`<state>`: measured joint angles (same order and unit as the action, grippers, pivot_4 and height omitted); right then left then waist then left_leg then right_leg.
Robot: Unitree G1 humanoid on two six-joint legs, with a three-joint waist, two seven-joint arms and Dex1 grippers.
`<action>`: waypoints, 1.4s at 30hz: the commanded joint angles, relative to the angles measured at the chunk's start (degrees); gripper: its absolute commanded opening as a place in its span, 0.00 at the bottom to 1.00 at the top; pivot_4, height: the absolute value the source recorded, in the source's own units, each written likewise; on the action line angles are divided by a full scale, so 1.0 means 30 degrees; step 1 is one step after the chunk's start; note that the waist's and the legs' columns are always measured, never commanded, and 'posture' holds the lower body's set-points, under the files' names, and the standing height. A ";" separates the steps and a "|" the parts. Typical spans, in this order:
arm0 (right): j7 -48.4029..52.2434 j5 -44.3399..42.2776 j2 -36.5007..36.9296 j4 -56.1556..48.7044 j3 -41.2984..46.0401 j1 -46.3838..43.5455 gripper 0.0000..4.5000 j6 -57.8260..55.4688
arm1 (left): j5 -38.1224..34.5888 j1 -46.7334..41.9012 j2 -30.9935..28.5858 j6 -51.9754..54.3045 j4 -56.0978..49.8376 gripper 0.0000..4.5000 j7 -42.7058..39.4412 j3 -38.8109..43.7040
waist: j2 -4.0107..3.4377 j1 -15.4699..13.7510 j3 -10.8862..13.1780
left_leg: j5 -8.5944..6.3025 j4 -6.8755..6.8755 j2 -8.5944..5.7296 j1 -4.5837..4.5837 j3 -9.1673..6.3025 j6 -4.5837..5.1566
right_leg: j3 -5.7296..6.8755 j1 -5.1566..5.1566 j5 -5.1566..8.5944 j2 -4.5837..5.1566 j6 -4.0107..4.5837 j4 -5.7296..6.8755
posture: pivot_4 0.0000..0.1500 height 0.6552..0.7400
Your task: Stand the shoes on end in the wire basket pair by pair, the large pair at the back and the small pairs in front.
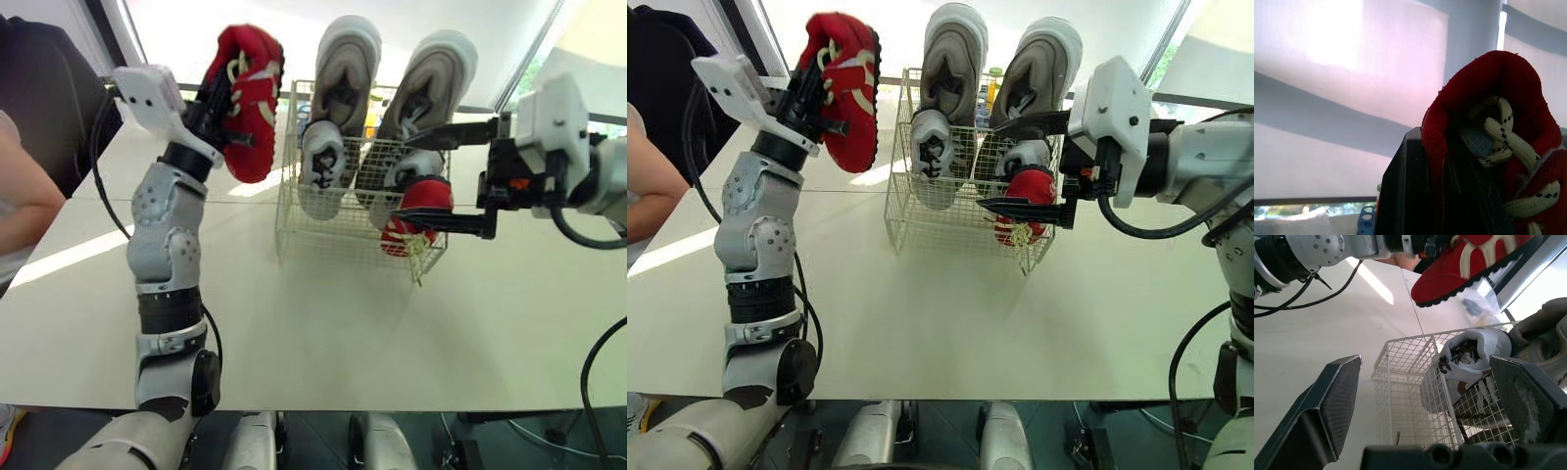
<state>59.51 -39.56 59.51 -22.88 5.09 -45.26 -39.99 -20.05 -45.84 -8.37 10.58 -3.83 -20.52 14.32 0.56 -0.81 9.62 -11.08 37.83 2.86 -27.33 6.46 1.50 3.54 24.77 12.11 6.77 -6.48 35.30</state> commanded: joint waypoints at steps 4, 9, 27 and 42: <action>0.0583 0.0393 0.0114 0.0392 -0.0030 -0.0869 1.00 0.0413 | 0.2481 -0.0379 0.0502 -0.2438 -0.0252 0.00 0.0799 -0.2854 | 0.0000 -0.0008 0.0000 | -0.0036 0.0054 -0.0005 -0.0012 -0.0008 0.0055 | 0.0003 -0.0036 0.0000 0.0009 0.0000 -0.0037 | 1.00 1.00; 0.0772 0.0471 -0.0204 0.0640 -0.0473 -0.1497 1.00 0.0307 | 0.4149 0.0548 0.1176 -0.4433 0.0115 0.00 0.1840 -0.4034 | -0.0001 0.0042 0.0000 | -0.0048 0.0056 -0.0001 -0.0012 -0.0029 0.0072 | 0.0001 -0.0026 -0.0001 0.0015 -0.0002 -0.0040 | 1.00 1.00; 0.1822 0.1713 -0.1509 0.1667 -0.2055 -0.3483 1.00 0.0542 | 0.8346 0.5221 0.4517 -1.3021 0.3886 0.00 0.5720 -0.6827 | -0.0011 0.0031 -0.0006 | -0.0058 0.0056 0.0007 -0.0021 -0.0029 0.0075 | 0.0001 0.0004 -0.0001 0.0032 0.0003 -0.0039 | 1.00 1.00; 0.2488 0.2014 -0.2002 0.2155 -0.2362 -0.4122 1.00 0.0663 | 1.0698 0.5888 0.6170 -1.7242 0.8849 0.00 0.9215 -0.7338 | -0.0016 -0.0007 -0.0009 | -0.0093 0.0056 0.0010 -0.0022 -0.0029 0.0042 | 0.0002 0.0001 0.0000 0.0049 0.0004 -0.0045 | 1.00 1.00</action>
<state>66.57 -33.86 53.27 -16.21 -3.00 -56.13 -38.50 11.30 -28.80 9.25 -40.99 22.27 6.48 -6.27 0.51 -0.83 9.60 -11.37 38.00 2.90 -27.40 6.37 1.63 3.54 24.77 12.11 6.92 -6.47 35.15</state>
